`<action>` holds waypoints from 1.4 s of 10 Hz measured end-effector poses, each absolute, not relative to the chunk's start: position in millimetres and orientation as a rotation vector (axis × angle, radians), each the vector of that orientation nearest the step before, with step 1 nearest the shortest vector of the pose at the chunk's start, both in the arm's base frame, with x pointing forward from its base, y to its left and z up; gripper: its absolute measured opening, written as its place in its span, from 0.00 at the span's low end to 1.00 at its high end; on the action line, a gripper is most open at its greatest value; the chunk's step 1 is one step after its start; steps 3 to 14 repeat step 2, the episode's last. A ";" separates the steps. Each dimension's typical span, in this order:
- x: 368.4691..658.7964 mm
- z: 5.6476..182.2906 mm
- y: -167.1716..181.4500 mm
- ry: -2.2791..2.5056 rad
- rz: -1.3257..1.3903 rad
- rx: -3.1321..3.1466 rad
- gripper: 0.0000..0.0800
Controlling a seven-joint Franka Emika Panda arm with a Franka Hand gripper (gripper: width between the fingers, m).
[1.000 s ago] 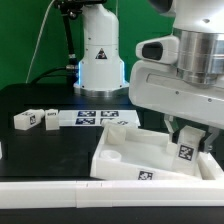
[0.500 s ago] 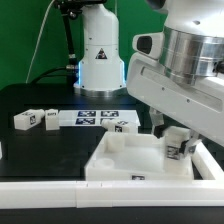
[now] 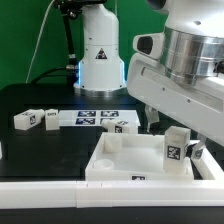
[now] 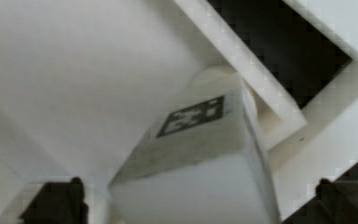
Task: Assemble one leg
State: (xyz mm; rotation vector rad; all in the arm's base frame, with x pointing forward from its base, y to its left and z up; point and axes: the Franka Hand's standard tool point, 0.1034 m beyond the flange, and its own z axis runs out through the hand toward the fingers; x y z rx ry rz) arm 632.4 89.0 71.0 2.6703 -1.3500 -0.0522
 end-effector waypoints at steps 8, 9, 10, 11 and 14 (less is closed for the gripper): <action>632.4 70.9 89.0 -1.350 -0.052 2.670 0.81; 632.4 70.9 89.0 -1.350 -0.052 2.670 0.81; 632.4 70.9 89.0 -1.350 -0.052 2.670 0.81; 632.4 70.9 89.0 -1.350 -0.052 2.670 0.81; 632.4 70.9 89.0 -1.350 -0.052 2.670 0.81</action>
Offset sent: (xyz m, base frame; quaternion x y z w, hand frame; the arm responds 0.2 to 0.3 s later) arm 0.0000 0.0000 0.0000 0.0000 0.0000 0.0000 1.0000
